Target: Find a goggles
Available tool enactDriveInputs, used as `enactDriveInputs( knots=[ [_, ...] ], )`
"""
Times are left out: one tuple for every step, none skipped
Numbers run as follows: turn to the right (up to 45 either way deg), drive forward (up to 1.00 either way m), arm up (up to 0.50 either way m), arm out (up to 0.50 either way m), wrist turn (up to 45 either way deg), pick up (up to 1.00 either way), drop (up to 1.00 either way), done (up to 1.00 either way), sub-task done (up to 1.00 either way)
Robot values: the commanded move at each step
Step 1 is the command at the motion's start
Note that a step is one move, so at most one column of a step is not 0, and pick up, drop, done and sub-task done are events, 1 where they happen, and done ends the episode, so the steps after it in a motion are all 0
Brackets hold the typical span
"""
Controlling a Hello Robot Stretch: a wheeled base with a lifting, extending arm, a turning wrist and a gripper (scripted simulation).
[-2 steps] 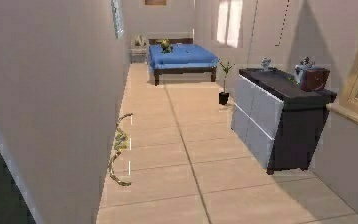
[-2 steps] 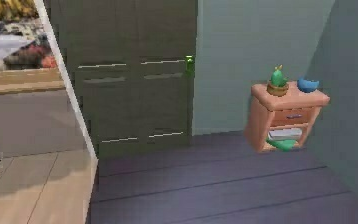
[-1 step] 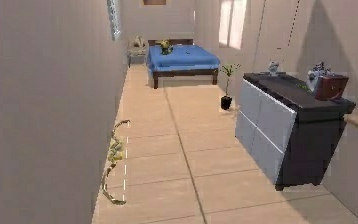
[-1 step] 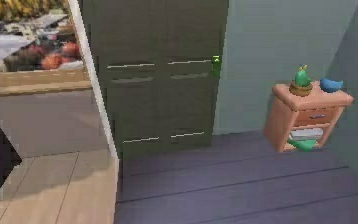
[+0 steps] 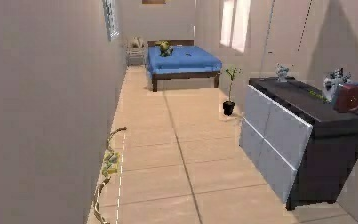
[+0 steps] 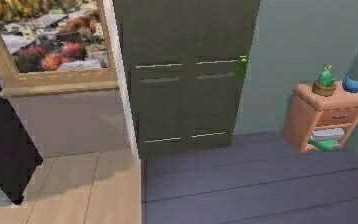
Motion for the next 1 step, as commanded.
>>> enactDriveInputs(
  knots=[
    [45.0, 0.00, 0.00, 0.00, 0.0, 0.00, 0.00, 0.00, 0.00]
  ],
)
